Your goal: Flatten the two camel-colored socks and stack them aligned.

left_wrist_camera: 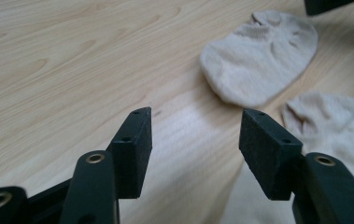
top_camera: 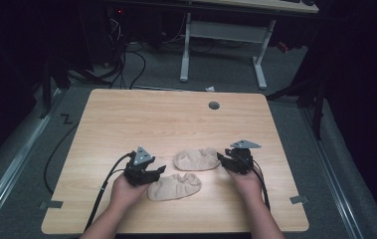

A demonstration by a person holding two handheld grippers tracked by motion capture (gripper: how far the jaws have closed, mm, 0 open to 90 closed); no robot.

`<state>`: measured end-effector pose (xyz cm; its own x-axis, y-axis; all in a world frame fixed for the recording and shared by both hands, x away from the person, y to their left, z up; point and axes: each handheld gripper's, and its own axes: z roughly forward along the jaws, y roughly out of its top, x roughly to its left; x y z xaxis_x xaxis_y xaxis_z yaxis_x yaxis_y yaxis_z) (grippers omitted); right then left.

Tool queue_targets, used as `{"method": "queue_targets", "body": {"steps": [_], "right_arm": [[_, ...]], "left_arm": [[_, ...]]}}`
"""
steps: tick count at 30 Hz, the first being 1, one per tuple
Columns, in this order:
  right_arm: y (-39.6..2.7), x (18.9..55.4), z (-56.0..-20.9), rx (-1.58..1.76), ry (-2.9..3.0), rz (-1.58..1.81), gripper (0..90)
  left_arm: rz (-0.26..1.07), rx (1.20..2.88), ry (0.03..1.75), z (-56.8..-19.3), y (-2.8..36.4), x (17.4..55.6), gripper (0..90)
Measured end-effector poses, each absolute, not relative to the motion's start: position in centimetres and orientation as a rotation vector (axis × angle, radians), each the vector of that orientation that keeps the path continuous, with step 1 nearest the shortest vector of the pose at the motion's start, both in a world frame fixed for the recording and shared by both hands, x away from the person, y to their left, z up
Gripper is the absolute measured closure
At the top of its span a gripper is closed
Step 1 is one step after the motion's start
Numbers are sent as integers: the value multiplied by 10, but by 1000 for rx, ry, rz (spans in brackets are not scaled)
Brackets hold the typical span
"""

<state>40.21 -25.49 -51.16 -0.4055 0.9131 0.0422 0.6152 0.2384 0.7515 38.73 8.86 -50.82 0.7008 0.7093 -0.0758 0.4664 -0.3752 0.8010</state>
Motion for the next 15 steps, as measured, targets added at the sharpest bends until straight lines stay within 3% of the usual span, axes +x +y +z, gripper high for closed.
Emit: {"method": "queue_targets", "body": {"steps": [8, 15], "right_arm": [[-246, 415, -512, 1397, 2140, 958, 578], [-244, 421, -517, 1411, 2191, 920, 596]], "left_arm": [[304, 2067, 885, -510, 55, 414, 459], [235, 2095, 907, -515, 30, 430, 579]]}}
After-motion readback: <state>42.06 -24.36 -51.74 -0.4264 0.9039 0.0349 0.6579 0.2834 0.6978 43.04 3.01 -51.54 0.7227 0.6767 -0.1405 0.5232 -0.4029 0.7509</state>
